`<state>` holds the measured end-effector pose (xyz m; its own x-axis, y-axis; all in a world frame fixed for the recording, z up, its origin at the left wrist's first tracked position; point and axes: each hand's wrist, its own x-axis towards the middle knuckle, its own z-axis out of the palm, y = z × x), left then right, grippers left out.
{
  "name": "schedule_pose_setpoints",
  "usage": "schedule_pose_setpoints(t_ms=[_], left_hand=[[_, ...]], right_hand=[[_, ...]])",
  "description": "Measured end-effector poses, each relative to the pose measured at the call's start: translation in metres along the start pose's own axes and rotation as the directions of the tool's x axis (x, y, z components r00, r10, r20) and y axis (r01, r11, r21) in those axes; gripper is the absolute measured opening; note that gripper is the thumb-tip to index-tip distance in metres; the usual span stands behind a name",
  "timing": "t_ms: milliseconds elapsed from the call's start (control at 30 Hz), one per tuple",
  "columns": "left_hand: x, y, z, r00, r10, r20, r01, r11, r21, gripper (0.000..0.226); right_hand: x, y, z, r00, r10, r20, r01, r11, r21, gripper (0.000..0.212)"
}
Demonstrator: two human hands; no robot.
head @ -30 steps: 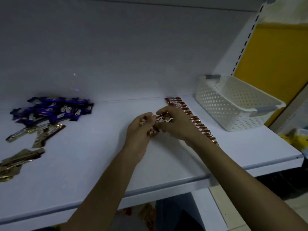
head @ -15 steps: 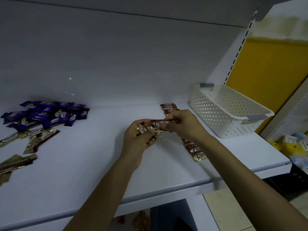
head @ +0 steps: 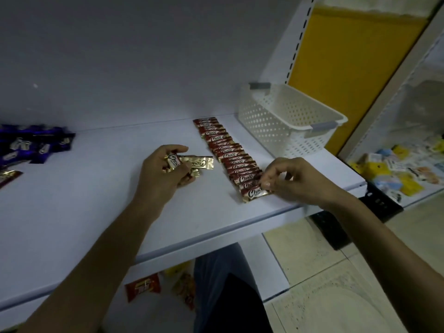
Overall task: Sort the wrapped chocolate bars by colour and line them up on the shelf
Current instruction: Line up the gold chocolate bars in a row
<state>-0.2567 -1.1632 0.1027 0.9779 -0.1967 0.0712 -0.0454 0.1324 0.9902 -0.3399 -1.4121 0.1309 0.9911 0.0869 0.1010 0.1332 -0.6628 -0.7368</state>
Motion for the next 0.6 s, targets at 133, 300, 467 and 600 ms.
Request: schedule_pose_setpoints(t_ms=[133,300,467,600], left_hand=[[0.0,-0.002,0.0,1.0,0.017,-0.012,-0.017,0.999,0.03,0.03],[-0.001,-0.001,-0.001,0.999,0.036,0.013,-0.037,0.998,0.053,0.03],[-0.001,-0.002,-0.001,0.998,0.048,0.039,-0.05,0.996,0.08,0.029],[-0.004,0.0,0.001,0.991,0.088,0.099,-0.098,0.989,0.109,0.03]], right_hand=[[-0.001,0.018,0.005,0.996,-0.035,-0.081,0.026,0.994,-0.104,0.019],[0.006,0.022,0.006,0.984,-0.093,-0.151,0.059,0.974,-0.217,0.011],[0.008,0.023,0.013,0.978,-0.103,-0.182,0.04,0.947,-0.32,0.014],[0.011,-0.002,0.025,0.938,-0.196,-0.286,0.134,0.966,-0.221,0.009]])
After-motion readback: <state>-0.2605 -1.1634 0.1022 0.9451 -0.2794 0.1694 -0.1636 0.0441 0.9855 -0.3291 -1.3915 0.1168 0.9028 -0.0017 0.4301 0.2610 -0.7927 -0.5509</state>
